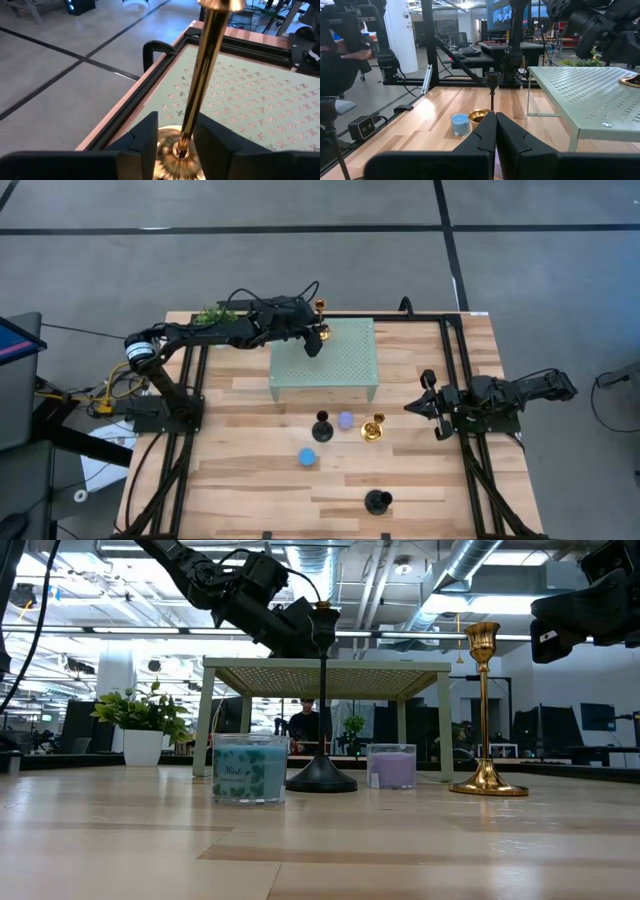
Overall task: Pick & Place candle stick holders
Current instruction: Put the left gold candle holder on the shelf, then put the top left black candle holder on the shelf
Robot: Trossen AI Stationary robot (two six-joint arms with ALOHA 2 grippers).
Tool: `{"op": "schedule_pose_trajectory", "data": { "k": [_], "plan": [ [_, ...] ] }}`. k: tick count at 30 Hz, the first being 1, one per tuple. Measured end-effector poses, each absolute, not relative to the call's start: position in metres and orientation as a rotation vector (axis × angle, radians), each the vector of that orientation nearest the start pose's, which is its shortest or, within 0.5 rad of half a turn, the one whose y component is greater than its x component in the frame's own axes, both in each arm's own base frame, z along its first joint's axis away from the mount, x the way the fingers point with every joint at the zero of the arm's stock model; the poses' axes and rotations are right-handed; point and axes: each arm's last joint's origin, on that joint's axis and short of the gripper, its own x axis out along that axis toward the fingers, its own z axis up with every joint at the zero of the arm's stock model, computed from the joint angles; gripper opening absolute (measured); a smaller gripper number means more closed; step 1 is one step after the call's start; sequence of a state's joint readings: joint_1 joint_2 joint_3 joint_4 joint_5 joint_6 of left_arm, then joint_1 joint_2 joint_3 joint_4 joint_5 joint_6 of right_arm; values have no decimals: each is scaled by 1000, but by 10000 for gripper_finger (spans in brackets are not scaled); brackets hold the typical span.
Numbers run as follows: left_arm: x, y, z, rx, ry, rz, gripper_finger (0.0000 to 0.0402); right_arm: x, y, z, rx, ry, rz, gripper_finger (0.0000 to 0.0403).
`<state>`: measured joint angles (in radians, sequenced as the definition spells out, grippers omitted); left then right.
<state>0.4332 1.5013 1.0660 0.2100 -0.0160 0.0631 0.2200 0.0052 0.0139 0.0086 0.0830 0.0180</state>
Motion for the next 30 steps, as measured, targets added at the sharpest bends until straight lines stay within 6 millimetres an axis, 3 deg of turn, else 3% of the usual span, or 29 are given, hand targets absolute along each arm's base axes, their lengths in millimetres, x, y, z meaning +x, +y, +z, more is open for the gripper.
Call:
{"op": "schedule_pose_trajectory", "data": {
  "k": [8, 22, 30],
  "plan": [
    [307, 142, 300, 17, 257, 438, 142, 95, 19, 169, 20, -16, 137, 0],
    [258, 117, 333, -12, 352, 375, 126, 95, 19, 169, 20, -15, 137, 0],
    [209, 80, 306, -57, 472, 220, 93, 95, 19, 169, 20, -15, 138, 0]
  ]
}}
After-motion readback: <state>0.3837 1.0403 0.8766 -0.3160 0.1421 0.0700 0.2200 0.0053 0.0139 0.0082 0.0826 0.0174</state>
